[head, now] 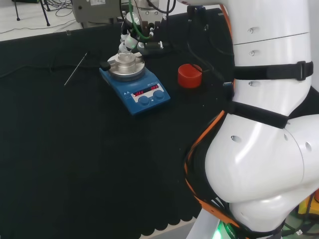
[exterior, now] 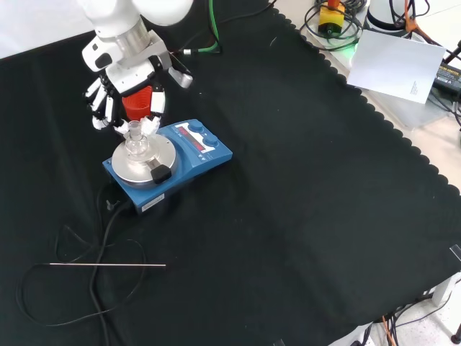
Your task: Place the round-bottom flask on the heater.
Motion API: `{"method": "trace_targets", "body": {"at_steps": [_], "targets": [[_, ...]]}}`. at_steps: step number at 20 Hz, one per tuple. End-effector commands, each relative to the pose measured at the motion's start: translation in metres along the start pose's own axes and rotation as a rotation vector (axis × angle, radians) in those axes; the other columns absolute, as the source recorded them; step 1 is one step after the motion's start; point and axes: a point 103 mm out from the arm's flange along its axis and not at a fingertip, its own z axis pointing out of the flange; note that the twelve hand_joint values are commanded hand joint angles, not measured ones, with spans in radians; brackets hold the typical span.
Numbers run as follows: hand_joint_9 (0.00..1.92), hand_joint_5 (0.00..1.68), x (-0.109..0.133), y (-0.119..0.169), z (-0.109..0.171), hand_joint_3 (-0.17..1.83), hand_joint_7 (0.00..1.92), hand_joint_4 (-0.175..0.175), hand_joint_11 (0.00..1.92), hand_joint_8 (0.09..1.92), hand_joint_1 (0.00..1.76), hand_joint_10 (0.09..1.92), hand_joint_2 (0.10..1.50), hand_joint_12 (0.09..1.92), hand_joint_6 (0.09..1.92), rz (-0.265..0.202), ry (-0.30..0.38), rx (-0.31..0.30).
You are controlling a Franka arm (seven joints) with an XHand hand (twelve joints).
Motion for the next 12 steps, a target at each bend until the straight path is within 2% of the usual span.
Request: {"method": "trace_targets", "body": {"at_steps": [1,2,3,4,7,12], "targets": [[0.61,0.96,0.0017,-0.0035,-0.0026,0.31,0.44,0.121,0.28,0.69,1.02,0.67,0.91,1.32,0.94,-0.025,0.058,-0.008],[0.61,0.91,0.0013,-0.0036,-0.0033,0.40,0.43,0.074,0.27,0.69,1.00,0.67,0.84,1.32,0.90,-0.026,0.058,-0.007],[0.61,0.88,0.0010,-0.0037,-0.0037,0.51,0.42,0.043,0.26,0.69,0.99,0.67,0.77,1.32,0.87,-0.026,0.056,-0.005],[0.60,0.87,0.0006,-0.0039,-0.0037,0.60,0.42,0.027,0.26,0.69,0.98,0.67,0.72,1.32,0.86,-0.026,0.055,-0.004],[0.60,0.86,-0.0006,-0.0047,-0.0031,0.69,0.41,0.014,0.26,0.69,0.97,0.67,0.66,1.32,0.84,-0.024,0.048,-0.003],[0.60,0.89,0.0026,-0.0056,-0.0036,0.71,0.41,0.018,0.25,0.69,0.97,0.67,0.65,1.32,0.83,-0.022,0.017,-0.005]]}}
